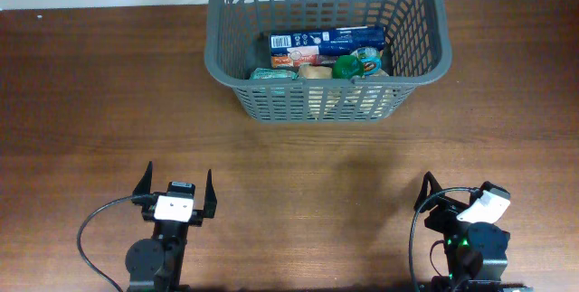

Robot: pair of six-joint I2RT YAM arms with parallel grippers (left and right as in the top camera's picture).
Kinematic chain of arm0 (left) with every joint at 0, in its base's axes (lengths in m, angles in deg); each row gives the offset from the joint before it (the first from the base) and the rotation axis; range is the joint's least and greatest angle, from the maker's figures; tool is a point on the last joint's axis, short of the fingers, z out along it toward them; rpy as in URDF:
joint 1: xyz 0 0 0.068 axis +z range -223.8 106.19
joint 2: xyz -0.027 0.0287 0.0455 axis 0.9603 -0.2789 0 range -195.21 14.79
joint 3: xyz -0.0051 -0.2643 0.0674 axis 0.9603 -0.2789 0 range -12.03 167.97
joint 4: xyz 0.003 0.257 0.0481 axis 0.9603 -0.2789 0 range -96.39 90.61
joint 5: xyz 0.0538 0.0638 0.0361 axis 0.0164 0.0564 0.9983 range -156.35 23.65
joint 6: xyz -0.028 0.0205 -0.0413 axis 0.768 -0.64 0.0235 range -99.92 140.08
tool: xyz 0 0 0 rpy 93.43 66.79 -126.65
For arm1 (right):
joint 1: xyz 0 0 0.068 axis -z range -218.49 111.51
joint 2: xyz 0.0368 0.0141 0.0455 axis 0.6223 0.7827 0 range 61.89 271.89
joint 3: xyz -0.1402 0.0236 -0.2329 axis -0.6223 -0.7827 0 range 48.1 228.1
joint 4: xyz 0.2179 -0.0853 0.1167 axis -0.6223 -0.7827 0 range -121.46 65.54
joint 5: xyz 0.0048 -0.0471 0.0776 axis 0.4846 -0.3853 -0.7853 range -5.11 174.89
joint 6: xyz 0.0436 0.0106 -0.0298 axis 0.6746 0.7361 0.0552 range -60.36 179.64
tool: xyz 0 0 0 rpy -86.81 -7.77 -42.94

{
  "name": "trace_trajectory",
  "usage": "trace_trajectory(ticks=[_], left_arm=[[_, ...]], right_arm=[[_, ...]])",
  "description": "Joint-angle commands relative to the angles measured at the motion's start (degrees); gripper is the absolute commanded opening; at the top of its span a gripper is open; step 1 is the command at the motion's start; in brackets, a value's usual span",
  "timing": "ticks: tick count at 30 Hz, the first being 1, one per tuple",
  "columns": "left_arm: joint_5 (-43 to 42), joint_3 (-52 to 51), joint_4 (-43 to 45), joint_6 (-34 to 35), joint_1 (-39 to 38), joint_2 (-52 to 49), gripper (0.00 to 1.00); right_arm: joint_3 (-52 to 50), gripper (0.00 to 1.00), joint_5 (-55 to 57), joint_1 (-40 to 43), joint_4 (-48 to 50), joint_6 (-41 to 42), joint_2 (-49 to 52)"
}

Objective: Pack container

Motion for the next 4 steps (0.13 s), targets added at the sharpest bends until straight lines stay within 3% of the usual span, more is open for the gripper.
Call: trace_trajectory(ticks=[1, 4], left_arm=[[0.44, -0.17, -0.44, -0.04, -0.22, 0.17, 0.99], [0.44, -0.17, -0.44, -0.04, -0.22, 0.17, 0.99]], right_arm=[[-0.44, 0.99, 0.28, -0.55, -0.02, 0.48, -0.42], [-0.44, 0.99, 0.28, -0.55, -0.02, 0.48, -0.42]])
